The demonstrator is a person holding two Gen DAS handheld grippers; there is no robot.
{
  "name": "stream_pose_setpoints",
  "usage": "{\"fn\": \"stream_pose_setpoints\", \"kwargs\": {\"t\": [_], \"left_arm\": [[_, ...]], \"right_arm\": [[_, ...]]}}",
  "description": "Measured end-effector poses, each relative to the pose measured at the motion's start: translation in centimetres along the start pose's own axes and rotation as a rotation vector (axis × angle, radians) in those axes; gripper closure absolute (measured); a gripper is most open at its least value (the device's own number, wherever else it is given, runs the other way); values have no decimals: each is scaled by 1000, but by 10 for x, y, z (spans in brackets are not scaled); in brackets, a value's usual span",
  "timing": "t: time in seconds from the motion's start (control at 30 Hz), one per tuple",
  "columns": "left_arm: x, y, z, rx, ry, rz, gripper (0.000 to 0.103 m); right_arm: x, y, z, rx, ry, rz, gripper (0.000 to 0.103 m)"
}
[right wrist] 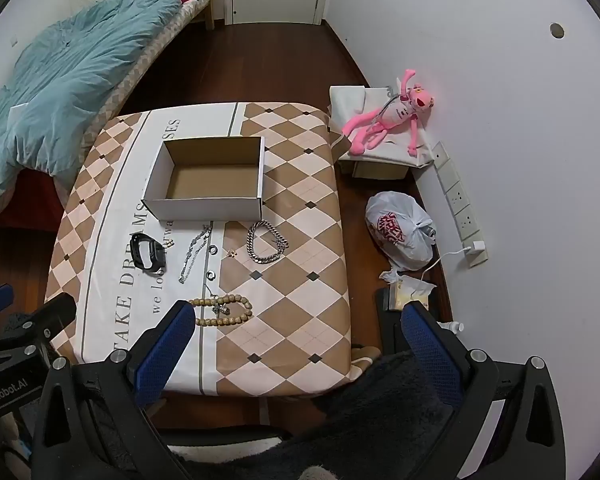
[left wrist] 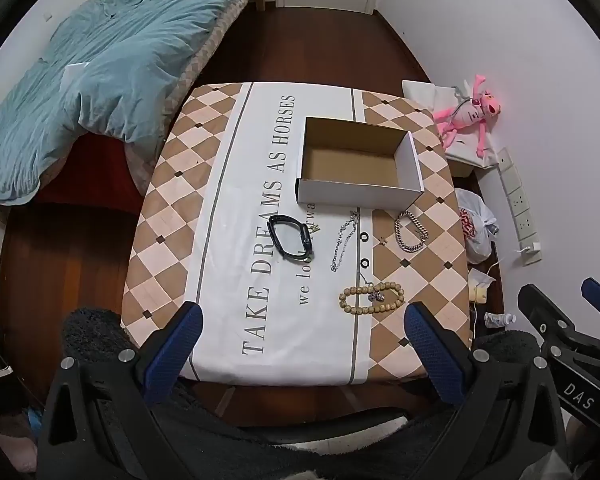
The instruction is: Organize jewelry
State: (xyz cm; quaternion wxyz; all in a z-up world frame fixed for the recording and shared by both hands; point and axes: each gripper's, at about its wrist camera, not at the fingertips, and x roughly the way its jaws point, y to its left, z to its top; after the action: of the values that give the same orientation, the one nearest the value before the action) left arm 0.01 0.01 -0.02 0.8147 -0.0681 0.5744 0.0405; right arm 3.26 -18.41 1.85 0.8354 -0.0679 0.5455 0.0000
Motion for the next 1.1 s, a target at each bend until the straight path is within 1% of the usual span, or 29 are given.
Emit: {"fn": "stream_pose_setpoints", "kwargs": {"t": [0.07, 1.1], "left_arm": [[0, 0, 0, 0, 1, -4, 0], [-9, 1, 6, 3, -15, 13, 0]], "right_arm": [[0, 1, 0, -4, 2, -12, 0], [-4, 0, -2, -5, 1, -10, 0]]}}
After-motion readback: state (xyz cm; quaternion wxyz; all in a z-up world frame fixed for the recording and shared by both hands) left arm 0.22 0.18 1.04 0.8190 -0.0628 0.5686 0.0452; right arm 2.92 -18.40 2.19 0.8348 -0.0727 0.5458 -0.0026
